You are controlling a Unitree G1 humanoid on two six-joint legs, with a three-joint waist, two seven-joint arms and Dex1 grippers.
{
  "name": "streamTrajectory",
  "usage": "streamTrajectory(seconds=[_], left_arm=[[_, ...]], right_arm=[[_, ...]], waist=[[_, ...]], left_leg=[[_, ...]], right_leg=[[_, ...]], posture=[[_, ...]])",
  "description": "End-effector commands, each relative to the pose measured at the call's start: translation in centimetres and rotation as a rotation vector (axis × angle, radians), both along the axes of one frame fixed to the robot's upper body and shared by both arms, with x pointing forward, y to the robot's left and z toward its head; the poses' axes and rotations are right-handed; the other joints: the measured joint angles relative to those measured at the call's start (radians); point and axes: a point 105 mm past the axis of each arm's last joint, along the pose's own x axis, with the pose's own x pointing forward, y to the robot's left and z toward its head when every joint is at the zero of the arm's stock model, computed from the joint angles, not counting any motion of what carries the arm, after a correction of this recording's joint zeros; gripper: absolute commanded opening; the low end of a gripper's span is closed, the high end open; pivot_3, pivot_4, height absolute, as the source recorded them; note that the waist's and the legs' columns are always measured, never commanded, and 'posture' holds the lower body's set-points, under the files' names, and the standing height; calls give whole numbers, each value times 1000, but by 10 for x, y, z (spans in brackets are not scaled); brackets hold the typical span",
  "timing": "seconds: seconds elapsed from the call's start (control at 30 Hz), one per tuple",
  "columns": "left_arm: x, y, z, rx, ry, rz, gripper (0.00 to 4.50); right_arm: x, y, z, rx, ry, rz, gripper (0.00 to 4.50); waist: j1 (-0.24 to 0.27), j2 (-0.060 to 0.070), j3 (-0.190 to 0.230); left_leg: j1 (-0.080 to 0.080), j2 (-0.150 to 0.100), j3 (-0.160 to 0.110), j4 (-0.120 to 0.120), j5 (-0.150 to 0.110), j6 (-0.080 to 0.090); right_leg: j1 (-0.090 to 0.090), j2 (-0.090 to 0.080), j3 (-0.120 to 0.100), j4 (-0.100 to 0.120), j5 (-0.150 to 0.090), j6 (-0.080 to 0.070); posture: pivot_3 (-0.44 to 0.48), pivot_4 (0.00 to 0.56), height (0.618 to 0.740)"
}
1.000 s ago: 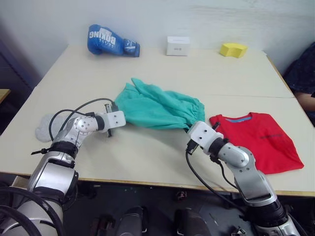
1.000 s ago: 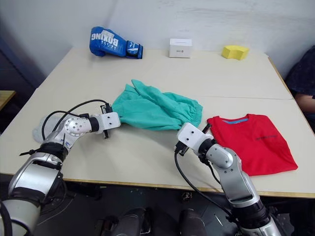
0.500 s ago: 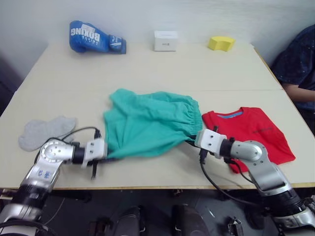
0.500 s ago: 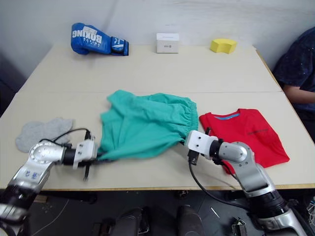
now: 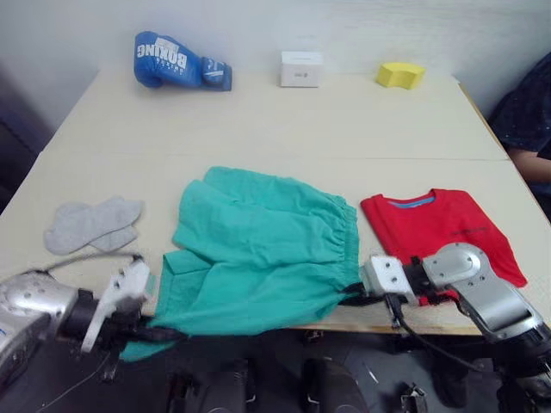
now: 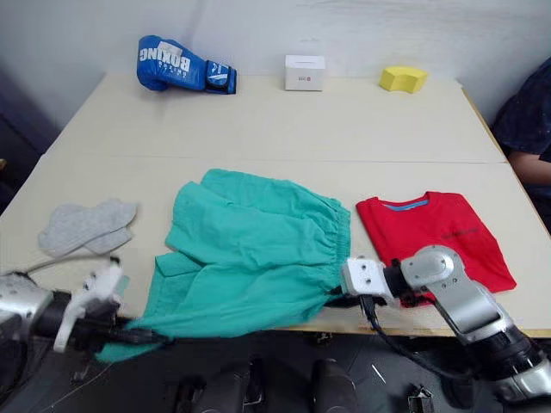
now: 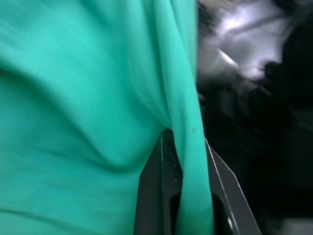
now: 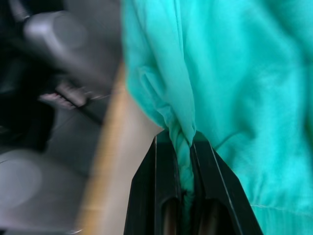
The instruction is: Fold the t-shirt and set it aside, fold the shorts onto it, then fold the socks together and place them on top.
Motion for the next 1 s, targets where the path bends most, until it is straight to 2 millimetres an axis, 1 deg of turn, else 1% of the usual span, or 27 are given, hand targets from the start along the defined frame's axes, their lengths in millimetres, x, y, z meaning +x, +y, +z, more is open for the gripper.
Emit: streamTrajectory(seconds=[0.03,0.07,0.1,0.13,0.17,0.2,0.23,0.27,0.3,0.33,0.37,0.4,0.43,0.47,0.5,0.57,0.6,0.63,0.67,0.7,0.73,0.77,0.8,0.87,0.9,0.93,1.0], left_arm=[[83,18,60,-17,-448,259,41],[104,20,81,-21,-577,324,41],[127,28,115,-19,-773,438,41],[139,34,143,-31,-927,521,41],[145,37,160,-41,-1018,566,41],[147,40,187,-73,-1156,623,41],[139,44,226,-100,-1364,686,41],[122,45,262,-133,-1565,711,41],[105,42,285,-139,-1719,695,41],[95,39,296,-134,-1804,672,41],[91,33,297,-80,-1842,609,41],[81,21,293,-33,-1869,475,41],[73,12,281,29,-1853,351,41],[69,7,264,86,-1813,253,41],[68,7,244,126,-1740,196,41],[69,16,190,146,-1496,153,41],[68,21,155,148,-1328,149,41],[63,24,126,147,-1172,142,41],[54,26,90,193,-1022,104,41],[44,28,60,200,-853,109,41],[27,30,28,196,-647,116,41],[10,29,2,255,-548,58,41],[-1,30,-12,284,-474,55,41],[-21,21,-18,167,-250,135,41],[-37,17,-24,148,-112,133,41],[-53,16,-32,165,11,124,41],[-73,21,-42,224,178,139,41]], right_arm=[[65,-10,87,231,-336,-249,0],[78,-11,109,295,-422,-300,0],[95,-18,148,389,-631,-412,0],[103,-24,179,484,-771,-497,0],[107,-29,197,545,-855,-547,0],[106,-35,222,612,-971,-600,0],[98,-38,248,650,-1132,-618,0],[88,-39,269,683,-1275,-619,0],[80,-38,280,698,-1372,-607,0],[76,-37,283,701,-1422,-594,0],[74,-36,284,700,-1454,-584,0],[77,-33,273,674,-1441,-566,0],[81,-29,256,640,-1408,-549,0],[88,-23,233,583,-1352,-520,0],[91,-18,210,534,-1297,-487,0],[98,-9,155,424,-1127,-427,0],[93,-5,135,406,-1087,-389,0],[89,-3,120,387,-1053,-361,0],[89,-3,97,348,-968,-356,0],[86,-4,81,346,-908,-355,0],[82,-4,62,316,-831,-340,0],[77,-6,38,253,-740,-308,0],[70,-7,27,223,-714,-270,0],[64,-21,11,165,-636,-276,0],[62,-27,9,173,-616,-292,0],[57,-33,3,161,-572,-292,0],[45,-38,-8,132,-507,-254,0]], waist=[[3,1,3],[5,-2,6],[6,-4,7],[8,-5,7],[10,-6,8],[8,-7,7],[8,-8,8],[7,-10,9],[6,-12,10],[1,-13,10],[-4,-13,10],[-10,-13,10],[-13,-13,10],[-18,-13,9],[-22,-13,9],[-32,-13,9],[-37,-13,9],[-38,-12,11],[-43,-13,14],[-44,-13,15],[-46,-14,16],[-49,-16,17],[-48,-16,17],[-35,-18,19],[-28,-18,19],[-21,-18,19],[-14,-17,18]], left_leg=[[1,0,0,1,1,-1],[1,0,0,1,3,-2],[-2,-1,1,0,8,-5],[-5,-1,1,-1,13,-8],[-5,-1,2,-1,13,-8],[-9,-1,4,-1,14,-6],[-17,-1,6,0,18,-2],[-20,-1,8,0,18,-2],[-21,-1,12,0,16,-1],[-22,-2,13,-1,16,0],[-22,-3,16,-2,14,2],[-21,-4,18,-4,12,4],[-18,-5,22,-8,10,7],[-14,-5,26,-11,8,9],[-10,-5,27,-11,5,10],[0,-5,28,-11,1,11],[2,-5,29,-12,0,11],[2,-5,30,-10,0,11],[0,-5,30,-7,0,11],[-4,-3,32,-3,0,11],[-5,-3,32,1,0,11],[-5,-1,31,4,0,11],[-3,0,30,5,1,11],[4,0,28,5,0,8],[4,1,26,5,-1,4],[4,2,23,5,-1,5],[6,6,23,3,-1,5]], right_leg=[[0,1,0,1,3,4],[0,2,0,2,5,4],[-3,3,0,3,7,5],[-6,3,0,4,7,5],[-6,3,0,5,7,4],[-11,4,-2,6,7,4],[-19,5,-5,11,7,4],[-23,5,-7,11,7,4],[-26,4,-13,11,7,4],[-27,3,-15,11,7,4],[-28,2,-22,11,7,5],[-29,1,-25,11,7,5],[-29,0,-26,11,8,6],[-28,-1,-27,11,9,7],[-25,-1,-29,10,9,7],[-16,-1,-28,10,7,10],[-14,-1,-25,9,5,13],[-13,-1,-23,8,3,17],[-14,-1,-21,9,1,18],[-17,-1,-20,9,-2,18],[-17,-1,-18,12,-2,18],[-17,0,-16,14,-2,18],[-15,0,-12,14,-1,17],[-8,-1,-11,10,2,13],[-7,-2,-12,9,5,10],[-5,-4,-14,7,7,7],[-2,-1,-13,1,9,0]], posture=[[0,150,740],[0,150,740],[0,150,740],[0,150,740],[0,150,740],[0,150,740],[0,150,740],[0,150,740],[0,150,740],[0,150,740],[0,150,740],[0,150,740],[0,150,740],[0,150,740],[0,150,740],[0,150,740],[0,150,740],[0,150,740],[0,150,740],[0,150,740],[0,150,740],[0,150,740],[0,150,740],[0,150,740],[0,150,740],[0,150,740],[0,150,740]])
